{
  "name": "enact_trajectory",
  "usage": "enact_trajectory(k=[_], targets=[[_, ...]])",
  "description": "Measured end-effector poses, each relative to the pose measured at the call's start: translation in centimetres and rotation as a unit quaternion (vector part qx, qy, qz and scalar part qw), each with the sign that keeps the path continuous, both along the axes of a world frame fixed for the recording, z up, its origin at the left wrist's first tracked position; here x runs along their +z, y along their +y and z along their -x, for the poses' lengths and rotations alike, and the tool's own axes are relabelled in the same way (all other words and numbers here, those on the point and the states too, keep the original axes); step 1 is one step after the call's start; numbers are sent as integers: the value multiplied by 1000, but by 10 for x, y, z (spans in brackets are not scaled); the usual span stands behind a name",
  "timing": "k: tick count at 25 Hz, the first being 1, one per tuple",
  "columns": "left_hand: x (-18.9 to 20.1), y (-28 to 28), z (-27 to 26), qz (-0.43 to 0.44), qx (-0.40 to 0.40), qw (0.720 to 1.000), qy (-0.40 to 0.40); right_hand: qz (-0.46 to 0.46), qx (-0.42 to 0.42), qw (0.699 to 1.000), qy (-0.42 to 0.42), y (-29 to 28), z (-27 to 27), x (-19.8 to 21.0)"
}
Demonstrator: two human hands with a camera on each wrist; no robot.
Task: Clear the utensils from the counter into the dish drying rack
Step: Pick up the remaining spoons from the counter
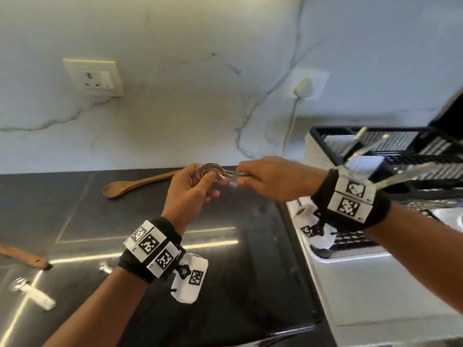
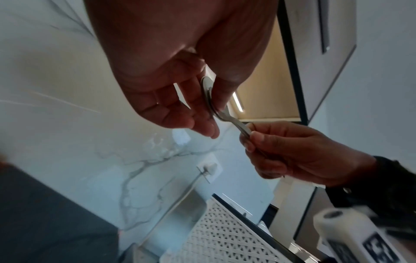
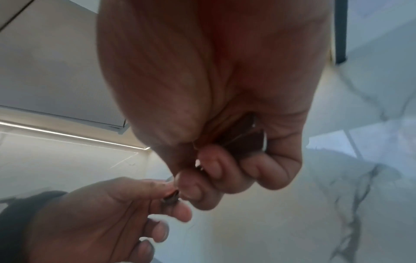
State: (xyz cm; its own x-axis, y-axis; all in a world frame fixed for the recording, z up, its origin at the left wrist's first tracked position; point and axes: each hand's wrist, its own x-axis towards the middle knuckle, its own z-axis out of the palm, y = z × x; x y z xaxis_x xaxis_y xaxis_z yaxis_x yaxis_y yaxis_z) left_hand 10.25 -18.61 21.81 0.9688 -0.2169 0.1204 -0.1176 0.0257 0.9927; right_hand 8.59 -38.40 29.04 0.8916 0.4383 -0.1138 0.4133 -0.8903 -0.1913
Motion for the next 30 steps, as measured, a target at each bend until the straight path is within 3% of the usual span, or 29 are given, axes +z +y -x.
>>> enact_trajectory(k=[3, 6, 13, 18, 23, 30], targets=[[17, -70, -3, -9, -41, 999, -20, 79, -15, 997, -5, -76, 0, 44], [20, -137, -4, -35, -67, 996, -37, 96, -64, 993, 17, -162, -2, 74], [7, -228, 0, -173, -129, 970, -108, 80, -134, 981, 119, -301, 7, 86], [0, -258, -4, -250, -182, 945, -105, 65, -116, 974, 185, -327, 9, 75], [2, -269, -2, -235, -186, 952, -62, 112, -85, 966, 218, -323, -3, 66], [0, -267, -9, -214, -188, 958, -27, 89, -111, 982, 121, -328, -42, 88]])
